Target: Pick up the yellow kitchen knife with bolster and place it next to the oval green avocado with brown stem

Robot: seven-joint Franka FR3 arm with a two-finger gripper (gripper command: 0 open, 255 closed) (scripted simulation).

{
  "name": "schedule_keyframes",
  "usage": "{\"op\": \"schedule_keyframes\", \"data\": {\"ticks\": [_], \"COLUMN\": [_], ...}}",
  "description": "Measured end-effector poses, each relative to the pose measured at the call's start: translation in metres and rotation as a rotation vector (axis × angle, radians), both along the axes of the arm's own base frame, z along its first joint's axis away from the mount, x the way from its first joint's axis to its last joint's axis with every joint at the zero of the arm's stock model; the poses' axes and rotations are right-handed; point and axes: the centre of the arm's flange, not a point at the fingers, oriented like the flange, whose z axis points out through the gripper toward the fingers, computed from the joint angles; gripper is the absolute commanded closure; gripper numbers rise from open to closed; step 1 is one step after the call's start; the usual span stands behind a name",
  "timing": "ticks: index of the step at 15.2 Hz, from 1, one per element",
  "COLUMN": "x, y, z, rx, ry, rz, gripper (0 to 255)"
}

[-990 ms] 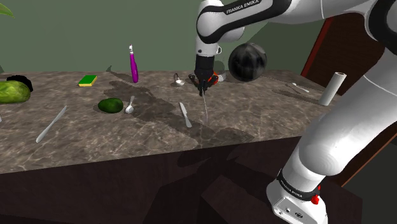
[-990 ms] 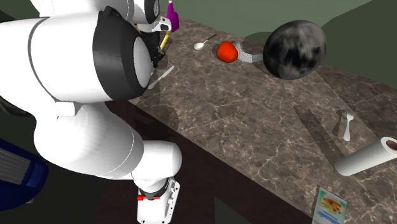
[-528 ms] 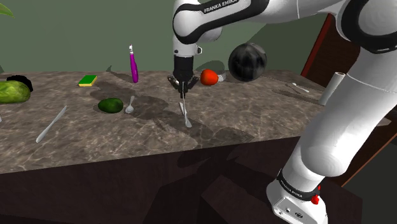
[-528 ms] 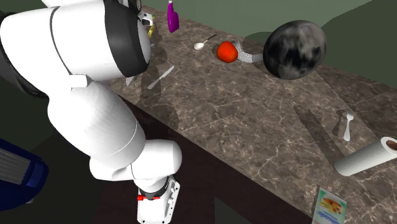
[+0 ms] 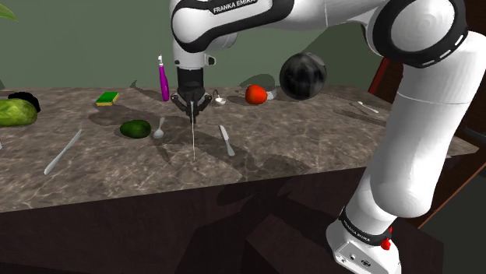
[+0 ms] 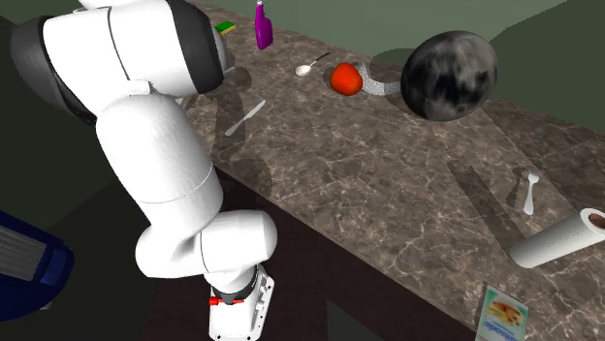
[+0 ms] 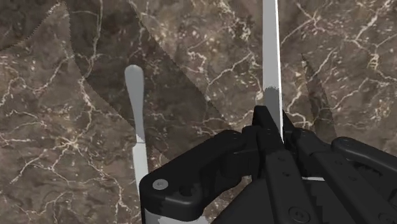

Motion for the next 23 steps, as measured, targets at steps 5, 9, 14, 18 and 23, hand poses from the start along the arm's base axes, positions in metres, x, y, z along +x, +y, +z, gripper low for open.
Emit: {"op": "schedule_keyframes", "data": {"ticks": [5, 9, 14, 18, 23], "x": [0.029, 0.046, 0.048, 0.049, 0.050], "y": [0.061, 0.097, 0.101, 0.101, 0.099], "z": [-0.005, -0.006, -0.030, -0.050, -0.074], "rx": [0.000, 0.001, 0.000, 0.000, 0.001], "ry": [0.000, 0.000, 0.000, 0.000, -0.005], "rz": [0.001, 0.000, -0.001, -0.001, -0.004], "gripper": [255, 255, 255, 255, 255]}}
